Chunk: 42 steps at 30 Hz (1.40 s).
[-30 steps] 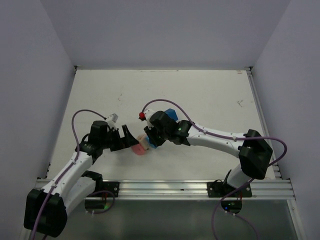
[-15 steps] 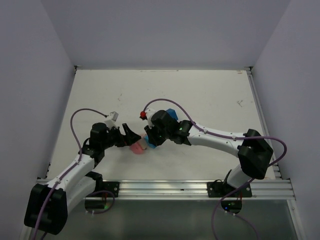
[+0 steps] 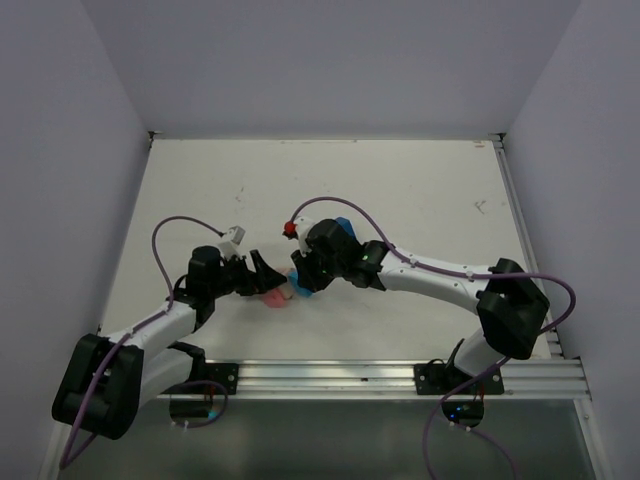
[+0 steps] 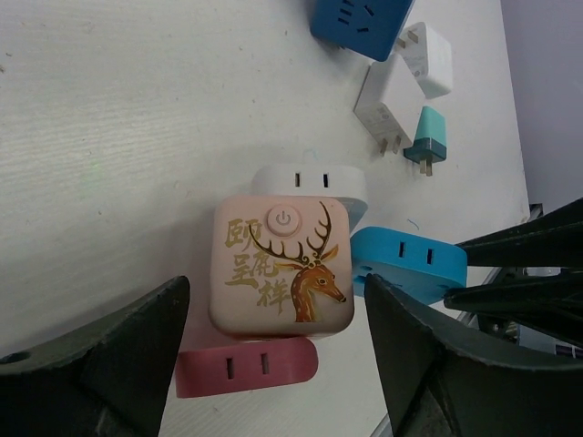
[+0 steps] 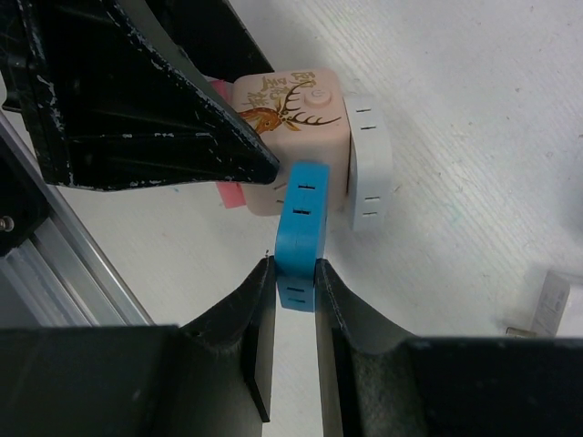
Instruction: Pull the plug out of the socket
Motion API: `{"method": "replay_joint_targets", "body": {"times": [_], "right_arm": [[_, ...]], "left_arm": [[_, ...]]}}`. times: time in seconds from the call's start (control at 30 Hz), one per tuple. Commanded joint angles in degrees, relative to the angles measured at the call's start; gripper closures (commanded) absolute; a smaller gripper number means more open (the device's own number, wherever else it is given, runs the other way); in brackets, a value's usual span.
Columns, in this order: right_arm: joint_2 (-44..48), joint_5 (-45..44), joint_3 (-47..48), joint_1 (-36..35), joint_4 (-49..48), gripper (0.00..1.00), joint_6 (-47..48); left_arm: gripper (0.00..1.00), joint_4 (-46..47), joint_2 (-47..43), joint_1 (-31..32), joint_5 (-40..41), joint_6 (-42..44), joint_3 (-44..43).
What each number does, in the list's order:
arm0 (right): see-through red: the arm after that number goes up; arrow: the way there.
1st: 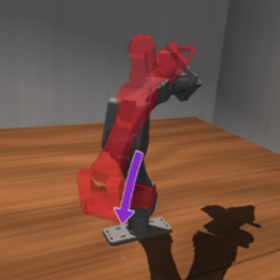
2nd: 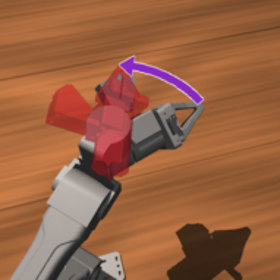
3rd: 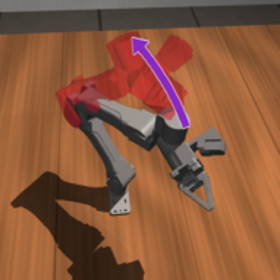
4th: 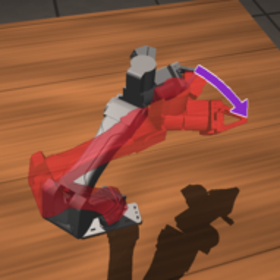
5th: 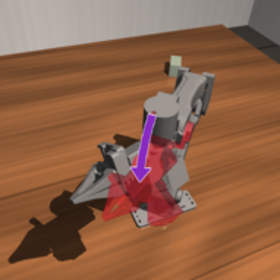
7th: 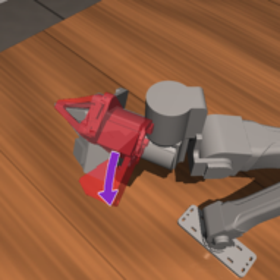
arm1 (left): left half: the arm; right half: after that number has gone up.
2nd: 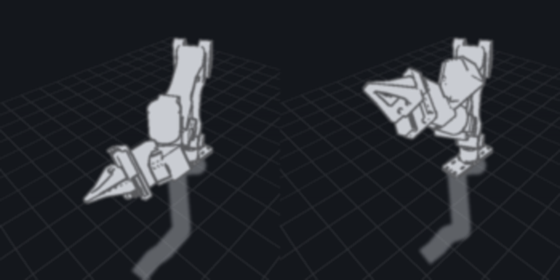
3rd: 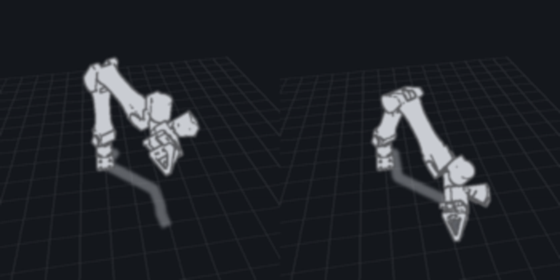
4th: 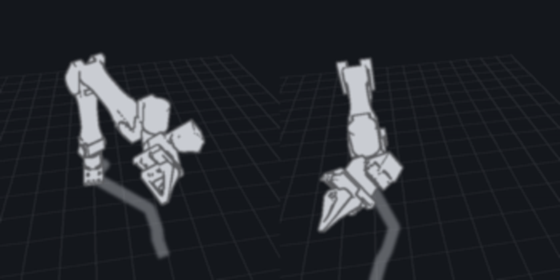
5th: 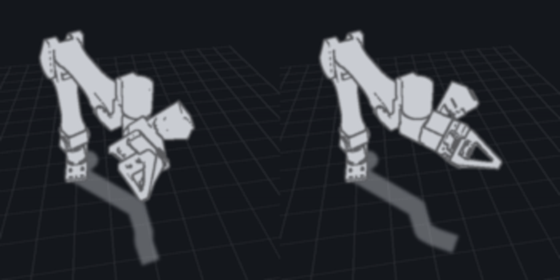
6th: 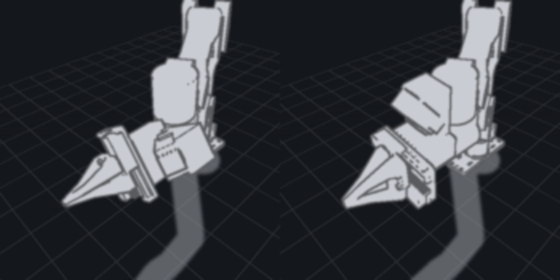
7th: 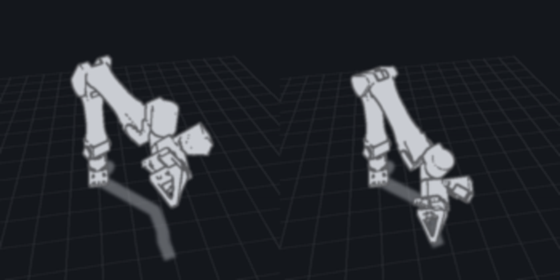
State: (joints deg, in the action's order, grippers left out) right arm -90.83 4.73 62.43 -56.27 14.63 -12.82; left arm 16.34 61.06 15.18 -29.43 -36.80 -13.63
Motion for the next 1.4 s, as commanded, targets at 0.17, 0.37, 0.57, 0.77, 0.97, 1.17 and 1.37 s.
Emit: {"method": "replay_joint_targets", "body": {"times": [0.17,0.37,0.57,0.77,0.97,1.17,1.37], "right_arm": [[2.0,2.3,-1.2,1.1,-2.5,1.0,-0.1],[1.6,2.9,-1.5,1.0,-3.0,1.0,-0.4],[1.9,3.1,-2.6,1.1,-3.6,0.75,-0.5],[1.5,3.7,-4.0,1.0,-5.7,0.5,-0.9],[0.4,3.2,-4.9,1.1,-7.8,0.58,-0.5],[-0.1,2.9,-5.7,1.0,-9.4,0.81,2.1],[1.3,1.8,-6.0,1.1,-8.0,1.0,10.0]], "left_arm": [[0.31,6.4,1.7,0.9,-2.0,-0.2,0.7],[0.5,7.1,2.0,1.7,-1.6,-0.5,0.5],[0.72,6.9,0.6,2.4,-0.9,-0.5,0.8],[0.76,6.0,-0.7,2.6,-0.5,-1.1,0.9],[0.76,4.8,-2.4,2.8,0.0,-1.8,1.0],[0.67,2.9,-3.1,3.0,-1.0,-1.7,0.7],[0.22,-1.7,-1.1,2.9,-3.4,0.1,-2.1]]}}
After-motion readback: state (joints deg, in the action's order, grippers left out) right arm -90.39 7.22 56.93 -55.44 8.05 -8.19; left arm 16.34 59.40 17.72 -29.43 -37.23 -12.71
